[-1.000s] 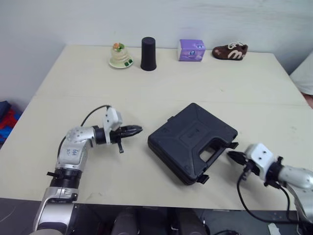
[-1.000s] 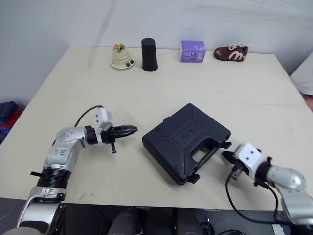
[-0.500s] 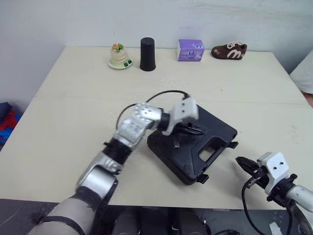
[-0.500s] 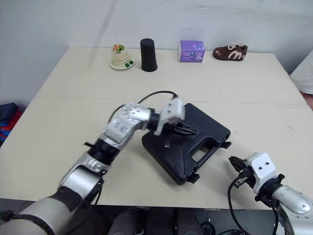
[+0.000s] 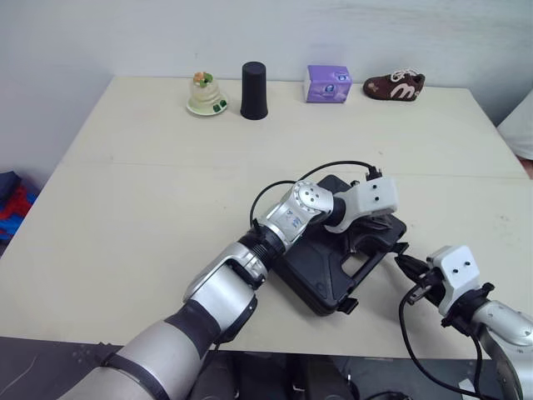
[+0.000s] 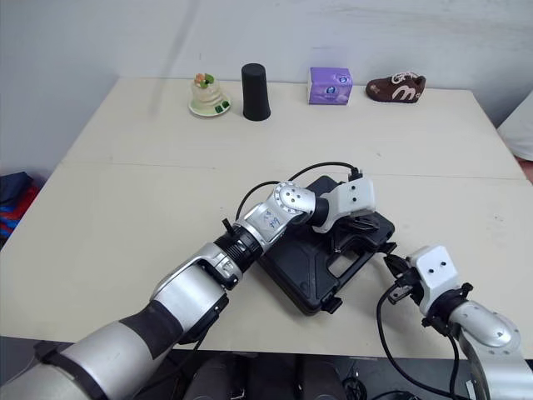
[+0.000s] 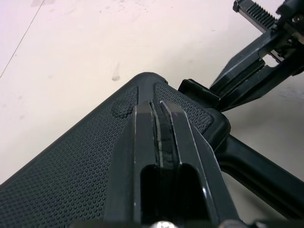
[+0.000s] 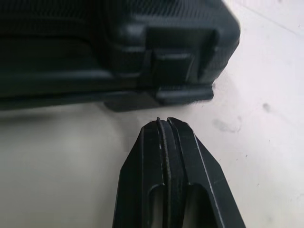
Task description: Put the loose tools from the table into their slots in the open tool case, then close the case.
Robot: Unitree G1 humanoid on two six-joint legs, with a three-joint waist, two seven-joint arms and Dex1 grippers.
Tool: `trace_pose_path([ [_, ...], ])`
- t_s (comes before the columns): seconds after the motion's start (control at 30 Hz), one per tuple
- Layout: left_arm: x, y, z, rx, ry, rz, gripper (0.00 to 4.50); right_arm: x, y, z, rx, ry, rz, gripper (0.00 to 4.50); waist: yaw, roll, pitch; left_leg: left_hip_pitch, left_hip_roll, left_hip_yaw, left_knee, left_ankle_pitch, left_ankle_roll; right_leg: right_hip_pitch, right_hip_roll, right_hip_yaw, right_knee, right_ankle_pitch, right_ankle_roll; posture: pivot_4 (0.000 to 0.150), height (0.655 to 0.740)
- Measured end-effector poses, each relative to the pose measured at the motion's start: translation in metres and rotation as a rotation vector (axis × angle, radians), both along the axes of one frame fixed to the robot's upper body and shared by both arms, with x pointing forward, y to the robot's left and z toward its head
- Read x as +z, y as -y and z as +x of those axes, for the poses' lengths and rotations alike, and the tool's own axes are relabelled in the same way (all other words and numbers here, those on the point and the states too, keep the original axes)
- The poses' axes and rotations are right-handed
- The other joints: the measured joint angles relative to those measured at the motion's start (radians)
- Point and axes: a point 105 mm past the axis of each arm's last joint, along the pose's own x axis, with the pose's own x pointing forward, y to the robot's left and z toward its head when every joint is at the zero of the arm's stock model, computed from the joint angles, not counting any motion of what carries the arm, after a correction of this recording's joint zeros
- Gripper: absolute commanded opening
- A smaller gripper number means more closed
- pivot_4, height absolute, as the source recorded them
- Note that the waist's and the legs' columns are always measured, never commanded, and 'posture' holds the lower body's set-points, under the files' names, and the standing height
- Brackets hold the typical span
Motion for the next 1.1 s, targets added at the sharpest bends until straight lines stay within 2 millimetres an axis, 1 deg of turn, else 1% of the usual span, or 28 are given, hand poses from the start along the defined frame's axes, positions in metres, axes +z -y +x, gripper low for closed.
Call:
trace_pose_path([
  [0.37, -0.003, -0.003, 0.001, 0.002, 0.039, 0.023, 0.04, 0.011, -0.003, 0.009, 0.019, 0.032, -0.008, 0.00, -0.003, 0.000, -0.001, 0.001, 0.000, -0.001, 0.001, -0.001, 0.001, 0.002, 0.000, -0.001, -0.001, 0.000, 0.000, 0.150, 0.7400],
  [0.5, -0.005, -0.004, 0.001, 0.004, 0.041, 0.030, 0.04, 0.012, -0.004, 0.012, 0.032, 0.029, -0.016, 0.00, -0.007, -0.001, -0.003, 0.001, 0.001, 0.000, 0.001, -0.001, 0.001, 0.002, 0.000, -0.001, 0.000, 0.000, 0.000, 0.150, 0.7400],
  [0.67, -0.009, -0.008, 0.003, 0.012, 0.046, 0.044, 0.04, 0.015, -0.009, 0.019, 0.059, 0.026, -0.021, 0.00, -0.025, -0.003, -0.007, 0.002, 0.002, 0.000, 0.001, -0.001, 0.001, 0.002, 0.000, -0.001, 0.000, 0.000, 0.000, 0.150, 0.7400],
  [0.8, -0.011, -0.010, 0.002, 0.008, 0.046, 0.044, 0.04, 0.017, -0.012, 0.021, 0.088, 0.009, -0.046, 0.00, -0.030, -0.004, -0.010, 0.002, 0.003, 0.000, 0.001, -0.001, 0.000, 0.002, 0.000, 0.000, 0.000, 0.000, -0.001, 0.150, 0.7400],
  [0.97, -0.013, -0.012, 0.002, 0.008, 0.050, 0.040, 0.04, 0.015, -0.015, 0.021, 0.108, -0.013, -0.051, 0.00, -0.030, -0.005, -0.016, 0.004, 0.005, 0.000, 0.000, -0.002, -0.002, 0.003, 0.001, 0.000, 0.001, -0.001, -0.003, 0.150, 0.7400],
  [1.03, -0.011, -0.012, 0.000, -0.005, 0.057, 0.020, 0.04, 0.013, -0.015, 0.018, 0.117, -0.026, -0.056, 0.00, -0.028, -0.003, -0.018, 0.005, 0.005, 0.000, 0.000, -0.002, -0.002, 0.003, 0.001, 0.000, 0.000, -0.001, -0.004, 0.150, 0.7400],
  [1.1, -0.009, -0.017, 0.000, -0.010, 0.050, -0.038, 0.04, 0.007, -0.016, 0.012, 0.129, -0.049, -0.059, 0.00, -0.025, -0.003, -0.018, 0.004, 0.004, 0.000, -0.001, -0.002, -0.002, 0.002, 0.000, 0.000, 0.001, -0.001, -0.004, 0.150, 0.7400],
])
